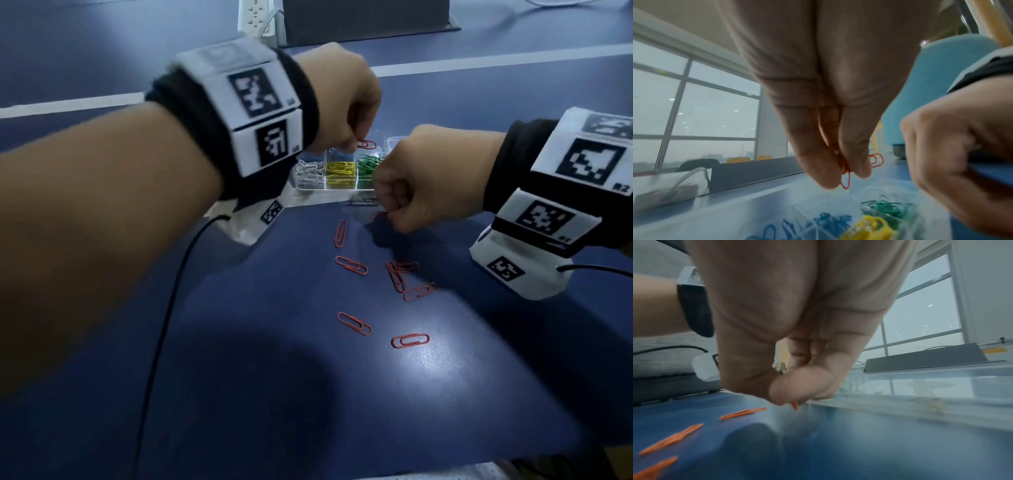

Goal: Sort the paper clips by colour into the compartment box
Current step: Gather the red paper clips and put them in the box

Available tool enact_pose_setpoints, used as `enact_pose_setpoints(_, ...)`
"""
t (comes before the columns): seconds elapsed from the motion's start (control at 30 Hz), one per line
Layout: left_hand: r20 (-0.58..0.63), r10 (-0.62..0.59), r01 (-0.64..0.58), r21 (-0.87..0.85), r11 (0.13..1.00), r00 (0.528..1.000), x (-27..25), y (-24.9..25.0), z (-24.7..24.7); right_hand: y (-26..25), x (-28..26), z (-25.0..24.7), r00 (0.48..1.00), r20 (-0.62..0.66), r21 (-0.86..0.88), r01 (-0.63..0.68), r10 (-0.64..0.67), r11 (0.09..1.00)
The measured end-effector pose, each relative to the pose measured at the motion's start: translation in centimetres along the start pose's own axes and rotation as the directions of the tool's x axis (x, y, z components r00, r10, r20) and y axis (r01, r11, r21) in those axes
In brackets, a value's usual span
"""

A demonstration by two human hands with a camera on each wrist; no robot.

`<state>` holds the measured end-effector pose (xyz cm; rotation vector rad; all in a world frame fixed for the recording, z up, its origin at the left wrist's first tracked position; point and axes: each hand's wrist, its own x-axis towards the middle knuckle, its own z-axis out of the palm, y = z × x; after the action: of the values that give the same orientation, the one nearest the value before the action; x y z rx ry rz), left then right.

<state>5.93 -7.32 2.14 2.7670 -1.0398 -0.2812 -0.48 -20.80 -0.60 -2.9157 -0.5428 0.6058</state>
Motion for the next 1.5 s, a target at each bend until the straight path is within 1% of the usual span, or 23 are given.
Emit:
enact_pose_setpoints(0.07,0.03,0.004,-0.006,0.093,0.996,1.0,1.8,0.5,-0.1,0.5,-0.4,-0.5,0.998,-0.055,0.02,-0.026,0.027,0.999)
enact_pose_setpoints(0.13,0.096,-0.017,0.0,0.17,0.985,0.995,3.3,1.2,-0.2,1.1,-0.6,-1.1,0.993,-0.097,0.042,-0.07,0.074,0.997)
enact_pose_setpoints(0.2,0.154,-0.041,0.003,0.239,0.971,0.987,4.4,2.0,-0.1,2.0,-0.7,-1.4,0.985,-0.106,0.078,-0.129,0.136,0.989)
enact_pose_setpoints(0.27,0.18,-0.048,-0.002,0.267,0.964,0.982,4.9,2.4,0.1,3.0,-0.6,-1.6,0.973,-0.121,0.133,-0.182,0.198,0.974)
enact_pose_setpoints(0.33,0.193,-0.031,-0.013,0.221,0.975,0.981,5.0,2.3,0.3,3.8,-0.2,-1.9,0.954,-0.151,0.223,-0.223,0.26,0.949)
enact_pose_setpoints(0.4,0.181,-0.007,-0.02,0.148,0.989,0.983,4.8,1.9,0.4,4.2,0.4,-2.3,0.933,-0.165,0.316,-0.256,0.319,0.914)
enact_pose_setpoints(0.53,0.075,-0.031,0.033,-0.019,0.999,0.997,4.1,1.2,0.3,4.2,1.9,-3.0,0.906,-0.182,0.447,-0.269,0.381,0.853)
enact_pose_setpoints(0.67,0.005,-0.082,0.082,-0.127,0.989,0.997,3.2,-0.2,0.2,3.6,3.1,-3.7,0.905,-0.17,0.47,-0.274,0.391,0.839)
enact_pose_setpoints(0.77,-0.039,-0.088,0.081,-0.168,0.982,0.995,2.0,-1.1,0.1,2.6,3.8,-3.8,0.899,-0.188,0.44,-0.283,0.396,0.852)
enact_pose_setpoints(0.87,-0.042,-0.07,0.064,-0.13,0.989,0.997,0.5,-1.5,0.1,1.9,4.2,-3.8,0.9,-0.209,0.427,-0.267,0.381,0.864)
enact_pose_setpoints(1.03,0.073,-0.04,0.045,-0.071,0.996,0.997,-2.1,-1.8,0.5,1.7,3.9,-3.6,0.905,-0.258,0.434,-0.204,0.338,0.878)
enact_pose_setpoints(1.1,0.09,-0.013,0.018,-0.058,0.998,0.996,-2.9,-1.8,1.1,1.5,3.4,-3.3,0.903,-0.293,0.43,-0.17,0.315,0.887)
enact_pose_setpoints(1.23,0.066,0.057,-0.058,0.02,0.998,0.996,-3.9,-1.5,1.6,1.3,2.2,-2.7,0.909,-0.329,0.329,-0.145,0.257,0.933)
enact_pose_setpoints(1.33,0.037,0.137,-0.139,0.047,0.989,0.99,-4.3,-1.2,1.7,0.7,0.9,-1.4,0.925,-0.359,0.151,-0.07,0.121,0.986)
enact_pose_setpoints(1.4,0.085,0.165,-0.169,0.05,0.984,0.983,-4.5,-0.9,2.1,0.2,-0.2,-0.3,0.95,-0.313,0.081,0.015,0.012,0.997)
enact_pose_setpoints(1.47,0.175,0.19,-0.201,0.049,0.978,0.966,-4.6,-0.7,3.0,-0.2,-1.2,0.8,0.981,-0.162,0.072,0.119,-0.106,0.99)
enact_pose_setpoints(1.5,0.215,0.2,-0.216,0.051,0.975,0.956,-4.5,-0.6,3.5,-0.3,-1.6,1.2,0.982,-0.074,0.078,0.177,-0.171,0.981)
